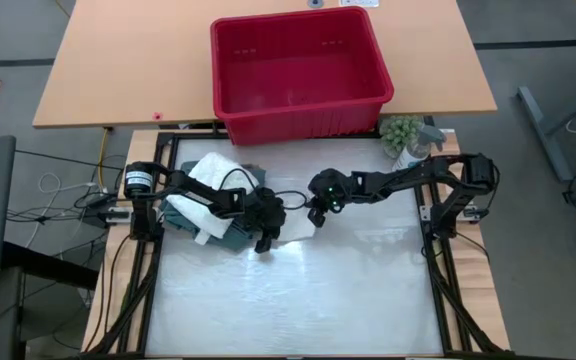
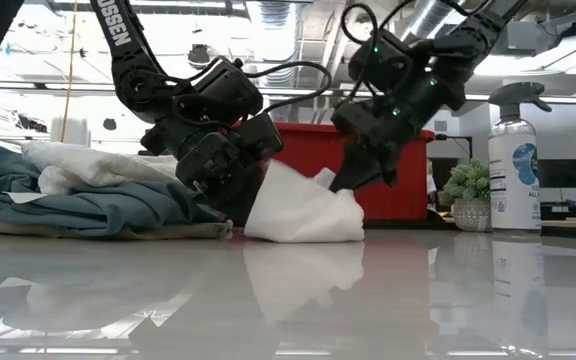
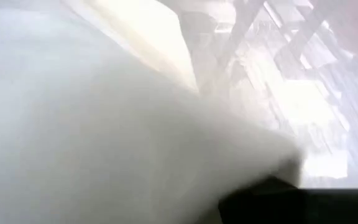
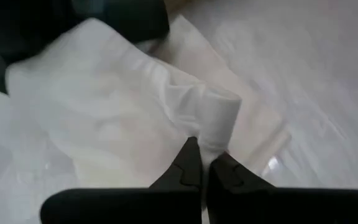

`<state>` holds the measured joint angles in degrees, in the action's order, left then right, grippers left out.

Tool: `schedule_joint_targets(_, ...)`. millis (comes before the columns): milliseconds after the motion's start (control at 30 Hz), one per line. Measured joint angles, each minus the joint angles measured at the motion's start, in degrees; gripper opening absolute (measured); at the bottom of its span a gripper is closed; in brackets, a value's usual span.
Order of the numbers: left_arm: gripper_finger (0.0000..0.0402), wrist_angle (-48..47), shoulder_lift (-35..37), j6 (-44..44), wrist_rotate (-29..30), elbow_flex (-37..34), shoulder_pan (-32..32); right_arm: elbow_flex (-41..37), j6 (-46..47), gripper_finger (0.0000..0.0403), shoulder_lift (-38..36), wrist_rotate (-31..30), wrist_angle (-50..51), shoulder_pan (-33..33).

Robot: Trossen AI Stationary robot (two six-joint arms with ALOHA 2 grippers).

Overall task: Fold Laundry from Bin
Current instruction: Fold the white underwear in the red bin

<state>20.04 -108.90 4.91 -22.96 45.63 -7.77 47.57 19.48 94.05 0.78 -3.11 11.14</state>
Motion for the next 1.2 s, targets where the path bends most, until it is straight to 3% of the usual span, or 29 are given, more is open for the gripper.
schedule_joint_targets(500,0.0047,0.81,-0.02,-0.1,-0.15,0.0,0.02,-1.38,-2.01,0.0029,0.01,-0.68,-2.54,1.88)
schedule_joint_targets(1200,0.0047,6.26,-0.05,-7.12,-0.41,-0.05,0.09,-1.21,-4.23,0.0199,-0.45,-3.22,-8.79,5.16)
